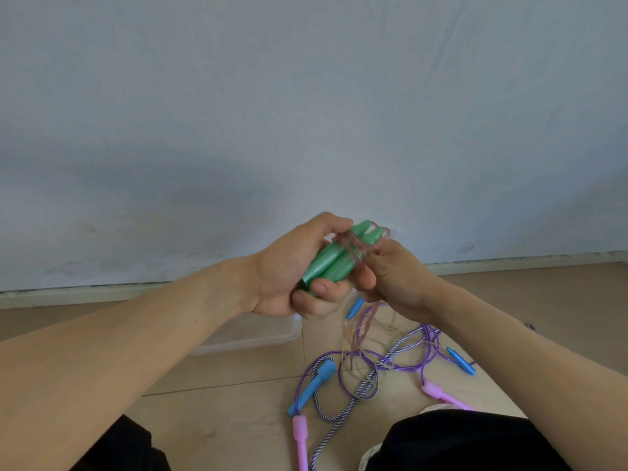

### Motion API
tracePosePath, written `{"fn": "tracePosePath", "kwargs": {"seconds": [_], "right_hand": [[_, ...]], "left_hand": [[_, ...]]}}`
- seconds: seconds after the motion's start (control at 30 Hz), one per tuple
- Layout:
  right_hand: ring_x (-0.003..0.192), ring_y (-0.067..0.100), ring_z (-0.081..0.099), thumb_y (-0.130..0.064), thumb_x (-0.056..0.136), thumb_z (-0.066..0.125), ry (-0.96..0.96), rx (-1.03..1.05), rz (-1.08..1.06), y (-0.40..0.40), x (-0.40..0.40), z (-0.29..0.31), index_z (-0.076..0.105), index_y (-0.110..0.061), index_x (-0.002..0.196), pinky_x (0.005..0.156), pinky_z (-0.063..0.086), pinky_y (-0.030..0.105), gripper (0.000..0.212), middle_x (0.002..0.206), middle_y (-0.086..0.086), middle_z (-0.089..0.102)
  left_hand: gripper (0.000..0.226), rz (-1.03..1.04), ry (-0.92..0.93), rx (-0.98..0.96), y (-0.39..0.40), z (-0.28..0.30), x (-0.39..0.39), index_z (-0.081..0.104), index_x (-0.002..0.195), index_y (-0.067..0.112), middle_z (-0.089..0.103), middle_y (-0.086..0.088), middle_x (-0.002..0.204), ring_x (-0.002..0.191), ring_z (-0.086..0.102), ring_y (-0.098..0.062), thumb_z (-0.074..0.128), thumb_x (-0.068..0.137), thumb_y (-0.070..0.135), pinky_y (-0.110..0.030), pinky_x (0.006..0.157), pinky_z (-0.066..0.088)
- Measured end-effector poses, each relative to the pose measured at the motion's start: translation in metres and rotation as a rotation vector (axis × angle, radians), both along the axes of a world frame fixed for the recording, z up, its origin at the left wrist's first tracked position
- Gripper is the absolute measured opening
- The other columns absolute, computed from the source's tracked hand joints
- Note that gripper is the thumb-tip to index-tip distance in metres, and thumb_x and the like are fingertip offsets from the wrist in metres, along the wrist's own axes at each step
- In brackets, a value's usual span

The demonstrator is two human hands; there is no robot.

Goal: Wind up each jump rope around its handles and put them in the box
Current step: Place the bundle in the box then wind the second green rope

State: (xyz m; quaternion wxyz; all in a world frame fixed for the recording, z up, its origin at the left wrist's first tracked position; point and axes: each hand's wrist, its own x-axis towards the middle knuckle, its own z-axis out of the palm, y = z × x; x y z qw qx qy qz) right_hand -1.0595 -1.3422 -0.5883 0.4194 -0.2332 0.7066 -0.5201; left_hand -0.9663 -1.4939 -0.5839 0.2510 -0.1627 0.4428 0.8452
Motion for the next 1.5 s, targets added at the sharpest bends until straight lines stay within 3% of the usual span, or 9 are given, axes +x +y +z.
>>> {"fn": "tracePosePath", "kwargs": {"seconds": [0.13, 0.27, 0.4, 0.57, 0.7, 0.97, 1.2, 1.37, 1.5], "right_hand": [[0.047, 0.009, 0.023, -0.024, 0.104, 0.041, 0.13, 0.071, 0.021, -0.003, 0.001, 0.004, 0.044, -0.008, 0.068, 0.044, 0.026, 0.021, 0.039, 0.05, -0.003, 0.029], [0.044, 0.009, 0.027, -0.027, 0.104, 0.043, 0.188, 0.075, 0.013, -0.004, 0.004, 0.005, 0.048, -0.011, 0.066, 0.044, 0.026, 0.023, 0.041, 0.05, -0.004, 0.033], [0.045, 0.011, 0.025, -0.02, 0.097, 0.057, 0.138, 0.076, 0.016, -0.001, -0.003, 0.008, 0.065, -0.007, 0.08, 0.048, 0.019, 0.03, 0.023, 0.051, -0.004, 0.036], [0.045, 0.011, 0.025, -0.029, 0.098, 0.055, 0.097, 0.05, 0.02, -0.004, -0.002, 0.015, 0.066, -0.003, 0.09, 0.046, 0.019, 0.026, 0.029, 0.052, -0.004, 0.038], [0.046, 0.012, 0.028, -0.037, 0.102, 0.044, 0.124, 0.056, 0.033, -0.009, 0.003, 0.016, 0.053, -0.009, 0.075, 0.046, 0.026, 0.024, 0.04, 0.054, -0.001, 0.038], [0.039, 0.01, 0.032, -0.045, 0.103, 0.035, 0.199, 0.194, -0.049, -0.014, 0.002, 0.02, 0.038, -0.015, 0.058, 0.043, 0.029, 0.021, 0.054, 0.05, 0.002, 0.036], [0.046, 0.014, 0.026, -0.044, 0.098, 0.049, 0.256, 0.112, 0.045, -0.006, -0.001, 0.031, 0.065, -0.01, 0.075, 0.046, 0.024, 0.026, 0.044, 0.05, -0.002, 0.035], [0.044, 0.009, 0.029, -0.022, 0.099, 0.056, 0.325, 0.063, 0.232, -0.006, 0.019, 0.047, 0.068, -0.005, 0.086, 0.044, 0.029, 0.014, 0.025, 0.049, -0.003, 0.035], [0.041, 0.005, 0.042, -0.021, 0.096, 0.061, 0.528, 0.091, 0.251, 0.0, 0.019, 0.044, 0.073, -0.008, 0.082, 0.048, 0.035, 0.014, 0.023, 0.045, -0.007, 0.051]], "left_hand": [[0.054, 0.037, -0.044, -0.062, 0.004, 0.012, -0.004, 0.058, 0.057, 0.015, 0.038, 0.001, 0.044, 0.033, 0.032, -0.012, 0.053, 0.085, 0.061, -0.019, 0.041, 0.026], [0.07, -0.076, -0.048, -0.245, 0.0, 0.023, -0.001, 0.067, 0.093, -0.001, 0.031, 0.0, 0.049, 0.035, 0.019, -0.012, 0.03, 0.094, 0.059, -0.021, 0.043, 0.013], [0.045, -0.045, -0.11, -0.464, -0.008, 0.03, 0.003, 0.054, 0.095, 0.013, 0.036, -0.001, 0.051, 0.038, 0.02, -0.012, 0.041, 0.094, 0.057, -0.018, 0.041, 0.012], [0.042, 0.182, -0.061, -0.327, -0.013, 0.031, 0.003, 0.055, 0.103, 0.015, 0.038, -0.001, 0.052, 0.038, 0.022, -0.012, 0.039, 0.098, 0.053, -0.016, 0.039, 0.015], [0.044, 0.296, -0.014, -0.267, -0.015, 0.032, 0.003, 0.054, 0.101, 0.013, 0.037, -0.001, 0.052, 0.039, 0.021, -0.012, 0.036, 0.098, 0.053, -0.017, 0.041, 0.014], [0.038, 0.433, 0.11, -0.407, -0.001, 0.033, 0.003, 0.053, 0.091, 0.013, 0.038, -0.005, 0.055, 0.036, 0.028, -0.014, 0.037, 0.099, 0.047, -0.023, 0.044, 0.016], [0.039, 0.6, 0.045, -0.66, -0.01, 0.029, -0.001, 0.059, 0.108, 0.014, 0.046, -0.009, 0.069, 0.037, 0.036, -0.012, 0.039, 0.1, 0.047, -0.018, 0.037, 0.024], [0.047, 0.187, 0.019, -1.03, -0.018, 0.014, -0.002, 0.057, 0.1, 0.016, 0.057, -0.013, 0.075, 0.05, 0.044, -0.021, 0.036, 0.099, 0.057, -0.018, 0.038, 0.031], [0.073, -0.209, -0.094, -0.856, -0.004, 0.006, 0.005, 0.059, 0.095, 0.017, 0.052, -0.01, 0.069, 0.048, 0.034, -0.018, 0.015, 0.092, 0.075, -0.018, 0.044, 0.021]]}}
